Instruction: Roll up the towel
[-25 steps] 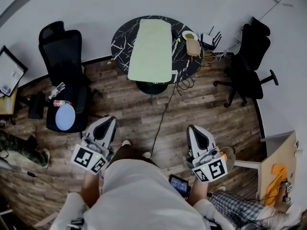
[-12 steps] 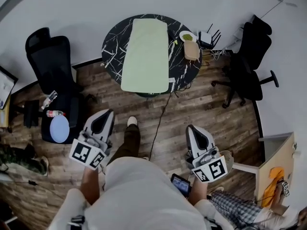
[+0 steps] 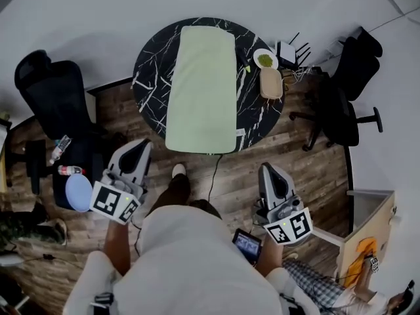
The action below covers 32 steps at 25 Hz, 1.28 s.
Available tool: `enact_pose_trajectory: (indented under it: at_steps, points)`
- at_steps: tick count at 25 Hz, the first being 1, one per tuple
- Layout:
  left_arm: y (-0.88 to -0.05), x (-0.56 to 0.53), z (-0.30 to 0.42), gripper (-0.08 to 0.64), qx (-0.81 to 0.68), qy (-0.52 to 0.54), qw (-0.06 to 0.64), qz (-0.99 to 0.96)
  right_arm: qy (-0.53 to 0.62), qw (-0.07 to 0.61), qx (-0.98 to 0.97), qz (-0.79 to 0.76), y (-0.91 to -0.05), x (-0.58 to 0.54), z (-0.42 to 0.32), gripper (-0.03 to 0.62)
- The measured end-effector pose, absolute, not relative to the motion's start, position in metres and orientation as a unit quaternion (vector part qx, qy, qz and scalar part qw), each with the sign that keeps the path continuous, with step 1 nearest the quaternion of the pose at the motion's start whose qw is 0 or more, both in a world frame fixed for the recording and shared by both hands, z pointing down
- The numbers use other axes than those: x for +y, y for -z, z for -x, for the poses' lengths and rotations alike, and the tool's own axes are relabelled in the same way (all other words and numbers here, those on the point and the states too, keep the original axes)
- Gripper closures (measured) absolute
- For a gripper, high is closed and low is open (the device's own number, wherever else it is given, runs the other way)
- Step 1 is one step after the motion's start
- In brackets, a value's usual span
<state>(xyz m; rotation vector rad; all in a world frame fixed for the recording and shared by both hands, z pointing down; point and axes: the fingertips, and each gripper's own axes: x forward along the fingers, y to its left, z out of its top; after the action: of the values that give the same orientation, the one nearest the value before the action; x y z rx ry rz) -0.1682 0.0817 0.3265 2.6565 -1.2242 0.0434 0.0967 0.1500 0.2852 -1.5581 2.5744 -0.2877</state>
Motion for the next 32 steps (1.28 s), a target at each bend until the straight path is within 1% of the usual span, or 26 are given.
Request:
enact_pose_trajectory:
  at_steps: [5,13,15,17,20,23,26,27,28,29,30,31,32]
  points:
    - [-0.329,0.051,0.155,0.558,-0.416,-0.026,0.112,-0.902,0.097,0.042,0.856,0.506,-0.290,0.114,-0.105,0.597]
    - [-0.349,0.040,0.140,0.558,-0.442,-0.056,0.129,-0.886,0.043,-0.077,0.890,0.446,-0.316,0.065,-0.123,0.597]
    - [-0.361,0.035,0.137,0.558,-0.435,-0.075,0.128,-0.888,0.044,-0.102,0.896,0.431,-0.333,0.055,-0.126,0.597]
    - [-0.386,0.031,0.134,0.558,-0.421,-0.103,0.130,-0.892,0.048,-0.150,0.896,0.415,-0.367,0.050,-0.129,0.596]
    - [-0.448,0.030,0.134,0.558,-0.387,-0.176,0.134,-0.895,0.039,-0.262,0.891,0.368,-0.441,0.058,-0.127,0.595]
    - [-0.524,0.040,0.135,0.558,-0.326,-0.302,0.115,-0.888,0.002,-0.359,0.887,0.292,-0.518,0.075,-0.115,0.595]
    - [-0.598,0.067,0.133,0.557,-0.226,-0.434,0.075,-0.869,-0.003,-0.411,0.880,0.236,-0.577,0.091,-0.105,0.592]
    - [-0.619,0.078,0.132,0.552,-0.190,-0.467,0.064,-0.861,0.003,-0.423,0.878,0.224,-0.592,0.095,-0.102,0.580]
    - [-0.636,0.087,0.131,0.534,-0.158,-0.494,0.056,-0.853,0.007,-0.434,0.875,0.213,-0.605,0.098,-0.100,0.559]
    - [-0.651,0.094,0.130,0.479,-0.131,-0.515,0.050,-0.846,0.007,-0.446,0.872,0.204,-0.617,0.101,-0.098,0.545]
    - [-0.664,0.099,0.130,0.445,-0.111,-0.532,0.042,-0.838,0.004,-0.459,0.867,0.195,-0.627,0.102,-0.098,0.533]
    - [-0.675,0.101,0.130,0.420,-0.096,-0.546,0.032,-0.832,0.000,-0.473,0.861,0.186,-0.636,0.103,-0.099,0.516]
    - [-0.684,0.100,0.130,0.410,-0.085,-0.558,0.020,-0.825,-0.003,-0.486,0.856,0.178,-0.645,0.104,-0.100,0.514]
